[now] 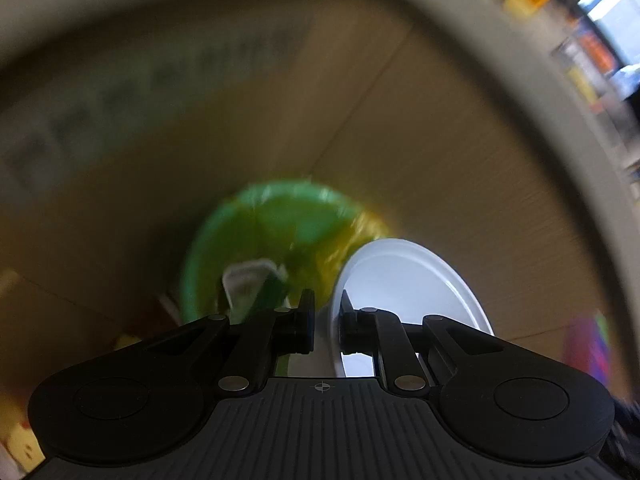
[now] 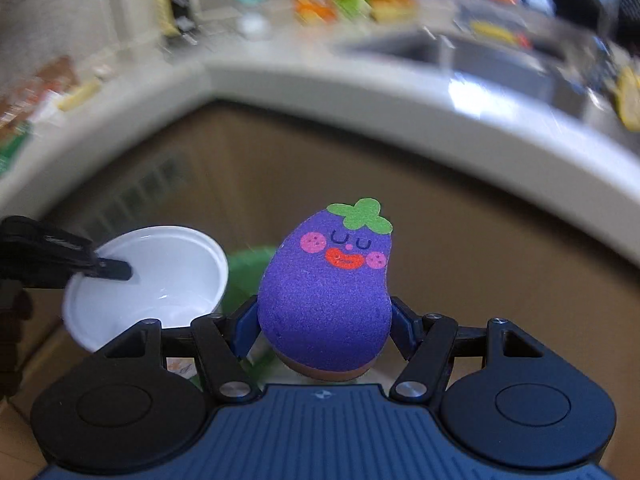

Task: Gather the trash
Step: 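Carry the bowl and sponge down to the green bin with both grippers, then open both grippers to drop the white bowl and eggplant sponge into the bin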

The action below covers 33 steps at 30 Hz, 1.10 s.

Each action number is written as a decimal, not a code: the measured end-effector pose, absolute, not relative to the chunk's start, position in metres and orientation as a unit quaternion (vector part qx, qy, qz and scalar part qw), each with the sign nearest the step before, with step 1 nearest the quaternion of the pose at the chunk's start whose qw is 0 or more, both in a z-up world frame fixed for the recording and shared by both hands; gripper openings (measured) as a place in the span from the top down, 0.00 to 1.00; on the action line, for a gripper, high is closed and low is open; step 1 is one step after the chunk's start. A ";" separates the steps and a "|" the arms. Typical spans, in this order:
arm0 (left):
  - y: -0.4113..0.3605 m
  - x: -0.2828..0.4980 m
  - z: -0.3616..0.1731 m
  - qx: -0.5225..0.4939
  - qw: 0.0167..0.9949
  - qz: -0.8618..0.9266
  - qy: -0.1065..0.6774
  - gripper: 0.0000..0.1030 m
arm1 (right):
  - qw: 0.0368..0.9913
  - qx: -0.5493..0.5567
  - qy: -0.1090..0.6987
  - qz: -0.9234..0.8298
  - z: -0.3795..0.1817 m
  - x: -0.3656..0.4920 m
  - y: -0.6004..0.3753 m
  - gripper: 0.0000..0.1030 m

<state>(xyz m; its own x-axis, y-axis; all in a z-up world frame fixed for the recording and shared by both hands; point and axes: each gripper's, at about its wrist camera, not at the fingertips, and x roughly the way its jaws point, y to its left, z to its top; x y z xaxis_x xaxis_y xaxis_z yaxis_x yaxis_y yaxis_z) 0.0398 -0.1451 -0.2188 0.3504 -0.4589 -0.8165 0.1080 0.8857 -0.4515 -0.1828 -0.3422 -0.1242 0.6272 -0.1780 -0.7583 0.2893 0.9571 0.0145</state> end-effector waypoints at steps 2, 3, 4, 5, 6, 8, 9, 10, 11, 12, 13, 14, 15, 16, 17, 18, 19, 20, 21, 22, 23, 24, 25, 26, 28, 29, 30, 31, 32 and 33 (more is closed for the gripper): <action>-0.168 0.051 -0.263 -0.163 0.804 -0.156 0.550 0.87 | 0.886 0.072 0.433 -0.146 -0.144 -0.198 -0.354 0.36; -0.178 0.058 -0.282 -0.161 0.805 -0.146 0.553 0.87 | 0.884 0.070 0.438 -0.148 -0.152 -0.204 -0.358 0.36; -0.186 0.064 -0.302 -0.160 0.804 -0.138 0.555 0.87 | 0.882 0.066 0.442 -0.152 -0.159 -0.211 -0.362 0.36; -0.190 0.070 -0.323 -0.163 0.803 -0.127 0.559 0.87 | 0.876 0.061 0.452 -0.159 -0.168 -0.215 -0.367 0.36; -0.196 0.077 -0.340 -0.169 0.802 -0.119 0.561 0.87 | 0.870 0.059 0.461 -0.164 -0.175 -0.219 -0.372 0.36; -0.210 0.087 -0.379 -0.175 0.792 -0.120 0.572 0.86 | 0.861 0.061 0.476 -0.169 -0.190 -0.224 -0.381 0.36; -0.215 0.092 -0.397 -0.173 0.786 -0.117 0.583 0.84 | 0.857 0.061 0.482 -0.171 -0.196 -0.226 -0.385 0.36; -0.220 0.097 -0.413 -0.166 0.777 -0.112 0.597 0.82 | 0.855 0.061 0.485 -0.173 -0.201 -0.226 -0.389 0.36; -0.225 0.101 -0.428 -0.158 0.767 -0.109 0.612 0.80 | 0.853 0.059 0.487 -0.176 -0.206 -0.225 -0.392 0.36; -0.228 0.103 -0.439 -0.154 0.760 -0.106 0.622 0.80 | 0.851 0.059 0.490 -0.179 -0.210 -0.224 -0.394 0.36; -0.230 0.105 -0.447 -0.152 0.754 -0.106 0.630 0.80 | 0.850 0.059 0.492 -0.180 -0.214 -0.222 -0.396 0.36; -0.231 0.106 -0.453 -0.149 0.749 -0.111 0.636 0.80 | 0.849 0.059 0.493 -0.180 -0.217 -0.218 -0.397 0.36; -0.230 0.105 -0.453 -0.148 0.748 -0.116 0.637 0.80 | 0.849 0.058 0.494 -0.180 -0.220 -0.217 -0.395 0.36; -0.228 0.103 -0.450 -0.152 0.751 -0.124 0.630 0.80 | 0.849 0.057 0.495 -0.178 -0.223 -0.214 -0.393 0.36; -0.226 0.100 -0.446 -0.156 0.754 -0.131 0.624 0.80 | 0.849 0.055 0.496 -0.176 -0.224 -0.210 -0.391 0.36; -0.221 0.098 -0.439 -0.164 0.756 -0.136 0.619 0.80 | 0.848 0.053 0.497 -0.174 -0.226 -0.207 -0.386 0.36; -0.213 0.096 -0.431 -0.175 0.758 -0.140 0.612 0.80 | 0.848 0.052 0.499 -0.171 -0.227 -0.204 -0.383 0.36; -0.204 0.093 -0.420 -0.188 0.760 -0.145 0.604 0.80 | 0.848 0.052 0.501 -0.165 -0.228 -0.200 -0.378 0.36; -0.195 0.091 -0.411 -0.196 0.764 -0.150 0.596 0.80 | 0.848 0.053 0.503 -0.158 -0.229 -0.195 -0.374 0.36; -0.183 0.086 -0.398 -0.202 0.769 -0.155 0.586 0.80 | 0.849 0.055 0.503 -0.151 -0.230 -0.189 -0.372 0.36; -0.180 0.086 -0.386 -0.204 0.773 -0.157 0.579 0.80 | 0.850 0.060 0.504 -0.140 -0.232 -0.181 -0.367 0.36; -0.170 0.083 -0.376 -0.204 0.777 -0.158 0.574 0.80 | 0.851 0.066 0.504 -0.128 -0.233 -0.174 -0.362 0.36; -0.159 0.076 -0.365 -0.203 0.780 -0.159 0.571 0.80 | 0.852 0.075 0.505 -0.115 -0.235 -0.166 -0.358 0.36; -0.151 0.072 -0.358 -0.204 0.781 -0.161 0.567 0.80 | 0.852 0.088 0.507 -0.100 -0.239 -0.156 -0.354 0.36; -0.132 0.059 -0.340 -0.208 0.786 -0.161 0.560 0.80 | 0.850 0.112 0.510 -0.073 -0.251 -0.134 -0.348 0.36; -0.122 0.052 -0.330 -0.210 0.788 -0.162 0.556 0.80 | 0.848 0.119 0.512 -0.061 -0.258 -0.120 -0.344 0.36; -0.116 0.048 -0.324 -0.211 0.788 -0.163 0.554 0.80 | 0.845 0.120 0.519 -0.057 -0.267 -0.107 -0.341 0.35; -0.109 0.041 -0.319 -0.215 0.788 -0.166 0.552 0.80 | 0.839 0.122 0.528 -0.055 -0.277 -0.095 -0.338 0.35; -0.102 0.034 -0.315 -0.218 0.788 -0.171 0.550 0.80 | 0.830 0.130 0.540 -0.051 -0.289 -0.081 -0.337 0.35; -0.096 0.029 -0.313 -0.218 0.789 -0.175 0.547 0.80 | 0.822 0.141 0.550 -0.048 -0.299 -0.071 -0.337 0.35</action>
<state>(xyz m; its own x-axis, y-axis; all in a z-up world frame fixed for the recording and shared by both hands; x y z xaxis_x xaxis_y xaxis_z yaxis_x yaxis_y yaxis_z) 0.0289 -0.0958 -0.3134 0.3395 -0.5141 -0.7877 0.0369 0.8440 -0.5350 -0.0714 -0.3370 -0.2991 0.3906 0.0760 -0.9174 0.2339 0.9557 0.1788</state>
